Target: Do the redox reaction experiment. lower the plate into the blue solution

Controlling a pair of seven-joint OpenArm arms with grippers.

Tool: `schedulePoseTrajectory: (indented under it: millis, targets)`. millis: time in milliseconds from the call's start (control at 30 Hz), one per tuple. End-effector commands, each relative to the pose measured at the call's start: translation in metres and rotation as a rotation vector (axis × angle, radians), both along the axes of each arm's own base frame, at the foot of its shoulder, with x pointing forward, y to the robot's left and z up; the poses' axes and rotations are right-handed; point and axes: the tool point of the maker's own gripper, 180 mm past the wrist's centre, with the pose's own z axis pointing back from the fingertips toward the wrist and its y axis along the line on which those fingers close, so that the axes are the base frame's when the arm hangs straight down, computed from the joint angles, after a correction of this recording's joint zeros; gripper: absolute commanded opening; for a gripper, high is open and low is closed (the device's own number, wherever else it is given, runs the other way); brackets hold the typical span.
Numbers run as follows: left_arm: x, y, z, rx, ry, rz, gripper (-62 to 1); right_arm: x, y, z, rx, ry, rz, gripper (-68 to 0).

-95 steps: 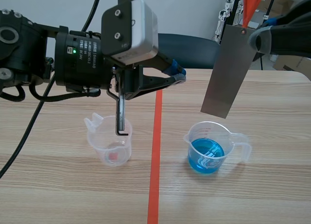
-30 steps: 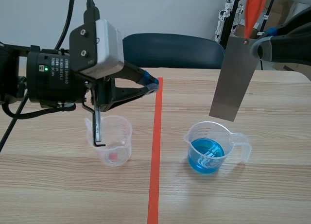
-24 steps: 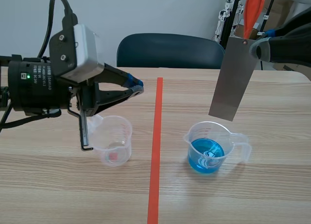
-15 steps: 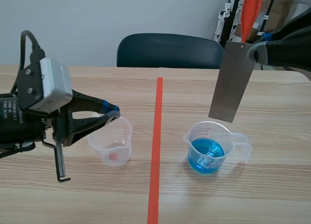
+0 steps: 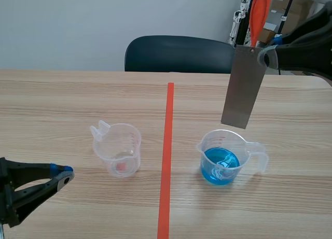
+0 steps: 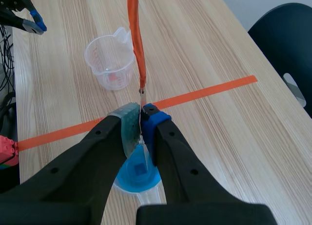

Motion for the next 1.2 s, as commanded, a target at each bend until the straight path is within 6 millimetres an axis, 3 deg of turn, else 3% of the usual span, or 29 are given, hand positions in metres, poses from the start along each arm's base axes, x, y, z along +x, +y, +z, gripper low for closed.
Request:
schedulePoseTrajectory:
  millis: [0,400,900,1167]
  targets:
    - [0.001,0.004,0.004,-0.052,-0.016,0.036,-58.2,0.002,0.000,0.009,0.018,-0.016,0.001,-66.9]
    - [-0.029,0.041,-0.021,-0.258,-0.009,0.249,-58.2,0.007,-0.002,-0.007,-0.016,0.007,-0.053,-66.9]
    - [-0.096,0.017,-0.027,-0.292,-0.185,0.081,-58.2,0.012,-0.005,-0.027,-0.032,0.003,-0.132,-66.9]
    - [-0.098,0.013,-0.034,-0.283,-0.204,0.135,-58.2,0.011,0.005,-0.038,-0.030,0.017,-0.129,-66.9]
